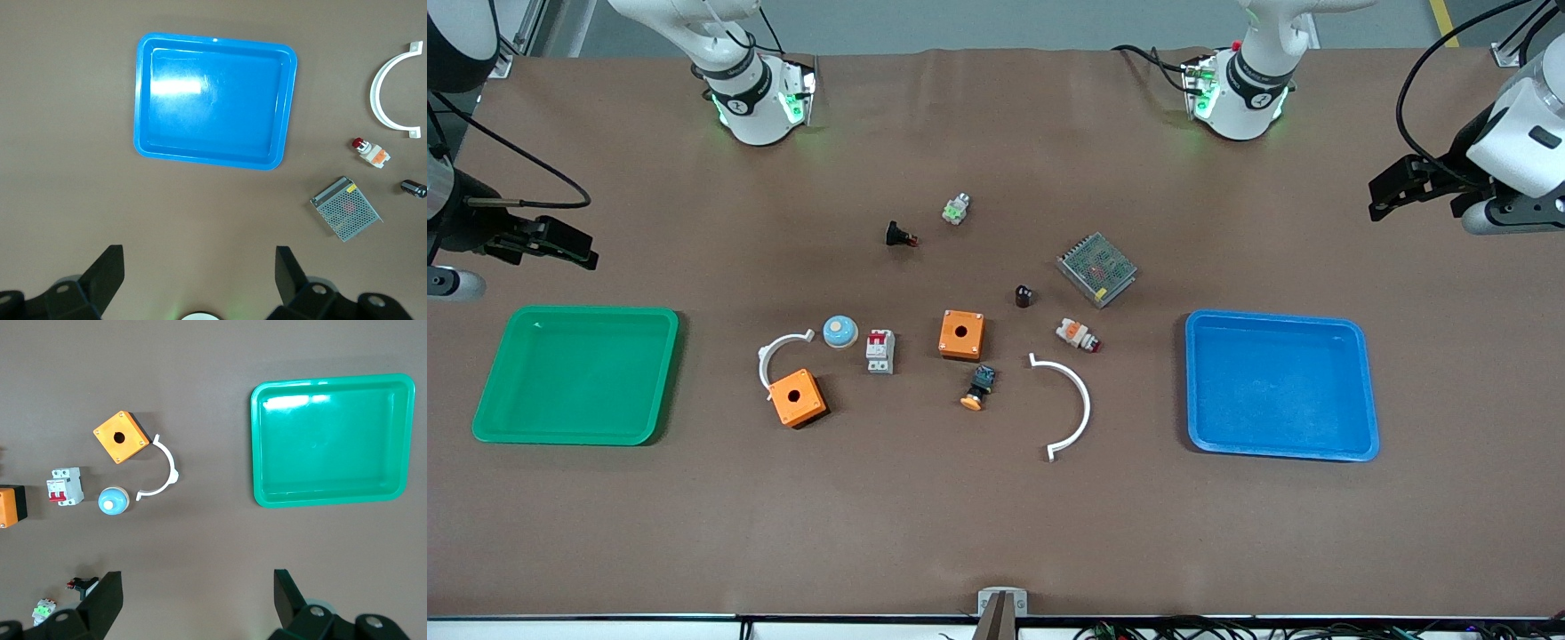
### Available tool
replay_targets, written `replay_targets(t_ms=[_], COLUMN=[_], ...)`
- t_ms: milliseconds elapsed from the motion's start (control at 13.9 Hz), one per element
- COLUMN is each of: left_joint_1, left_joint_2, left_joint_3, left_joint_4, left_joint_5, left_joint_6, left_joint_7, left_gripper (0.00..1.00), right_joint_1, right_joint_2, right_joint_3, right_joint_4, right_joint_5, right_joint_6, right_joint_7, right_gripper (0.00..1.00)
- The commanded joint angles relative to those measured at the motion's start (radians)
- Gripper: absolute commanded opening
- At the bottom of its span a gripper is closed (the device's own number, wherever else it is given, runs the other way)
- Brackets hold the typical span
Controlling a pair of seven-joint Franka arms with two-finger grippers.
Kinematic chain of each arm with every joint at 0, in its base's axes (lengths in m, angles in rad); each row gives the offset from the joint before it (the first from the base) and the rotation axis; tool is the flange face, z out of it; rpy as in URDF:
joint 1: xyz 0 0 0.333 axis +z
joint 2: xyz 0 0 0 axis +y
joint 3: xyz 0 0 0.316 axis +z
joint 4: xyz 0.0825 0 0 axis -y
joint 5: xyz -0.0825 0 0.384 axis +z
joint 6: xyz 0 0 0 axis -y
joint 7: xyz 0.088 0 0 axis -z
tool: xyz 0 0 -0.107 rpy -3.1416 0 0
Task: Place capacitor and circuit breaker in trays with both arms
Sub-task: 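Move the left gripper out from rest toward the black capacitor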
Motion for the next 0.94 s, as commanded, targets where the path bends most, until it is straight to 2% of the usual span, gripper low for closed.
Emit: replay_targets(t_ms=[0,216,432,576,719,863], left_joint_1=[0.003,0.006,0.007,-0.008,-0.026,-0.067], left_joint_2=[0.01,0.016,0.119,0.134,0.179,0.225], left_joint_3=[-0.002,0.001,0.006,-0.001,-0.028,-0.066], left_joint_4=[0.025,0.051,0.14,0.132,0.132,0.131], left_joint_5=[0.003,0.003,0.012,0.011,0.0,-0.002], left_joint_6=[-0.027,-0.028,-0.043,-0.046,-0.041,-0.02], left_joint_7=[0.003,0.012,0.014,-0.006,-0.067,-0.214], left_gripper=[1.0,1.0,1.0,1.0,1.0,1.0], right_joint_1=[-0.002,-0.002,-0.002,-0.002,0.0,0.0], right_joint_2=[-0.024,-0.024,-0.024,-0.024,-0.023,-0.021], right_joint_3=[0.004,0.004,0.004,0.004,0.005,0.005], right_joint_4=[-0.021,-0.021,-0.019,-0.019,-0.019,-0.018], right_joint_5=[0.014,0.014,0.014,0.014,0.014,0.014], right_joint_6=[0.007,0.007,0.007,0.006,0.01,0.021], right_joint_7=[0.014,0.014,0.014,0.014,0.014,0.011], right_gripper=[1.0,1.0,1.0,1.0,1.0,1.0])
